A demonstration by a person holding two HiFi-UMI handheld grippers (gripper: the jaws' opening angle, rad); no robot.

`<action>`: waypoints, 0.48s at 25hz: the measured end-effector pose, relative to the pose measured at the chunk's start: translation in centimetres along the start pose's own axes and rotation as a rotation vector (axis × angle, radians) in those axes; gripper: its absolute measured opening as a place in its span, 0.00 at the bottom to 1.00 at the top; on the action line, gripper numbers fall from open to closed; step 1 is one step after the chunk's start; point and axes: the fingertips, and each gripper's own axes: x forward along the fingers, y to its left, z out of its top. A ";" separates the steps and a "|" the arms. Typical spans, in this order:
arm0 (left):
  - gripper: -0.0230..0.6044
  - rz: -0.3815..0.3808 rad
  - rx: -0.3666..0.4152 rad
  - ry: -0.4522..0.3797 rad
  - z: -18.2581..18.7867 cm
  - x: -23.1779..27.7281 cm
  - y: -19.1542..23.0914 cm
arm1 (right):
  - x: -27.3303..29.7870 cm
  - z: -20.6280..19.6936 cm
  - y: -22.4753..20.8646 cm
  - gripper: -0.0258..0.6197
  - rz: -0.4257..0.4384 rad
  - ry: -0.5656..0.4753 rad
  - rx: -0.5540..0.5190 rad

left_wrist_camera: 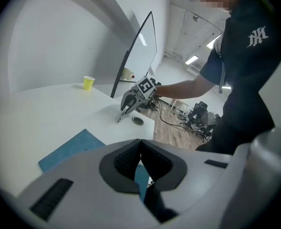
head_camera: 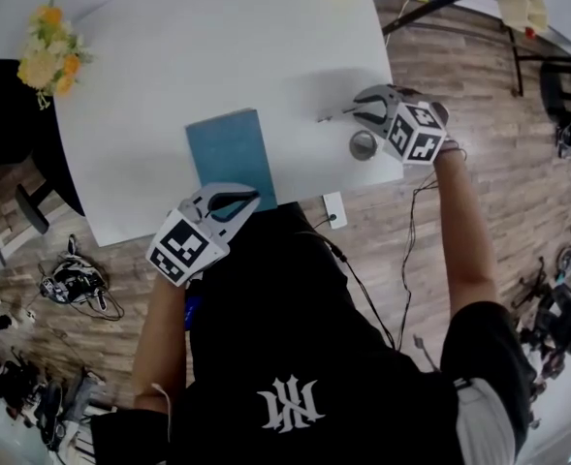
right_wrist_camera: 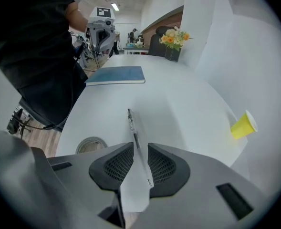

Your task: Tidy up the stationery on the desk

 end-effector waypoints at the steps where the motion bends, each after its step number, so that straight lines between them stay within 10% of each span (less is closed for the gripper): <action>1: 0.04 0.001 -0.005 -0.005 0.0 0.0 0.1 | 0.2 -0.3 0.1 0.22 0.013 0.004 0.003; 12: 0.04 -0.012 -0.026 -0.002 -1.0 0.4 -0.6 | 0.3 -0.5 0.1 0.16 0.034 -0.002 -0.006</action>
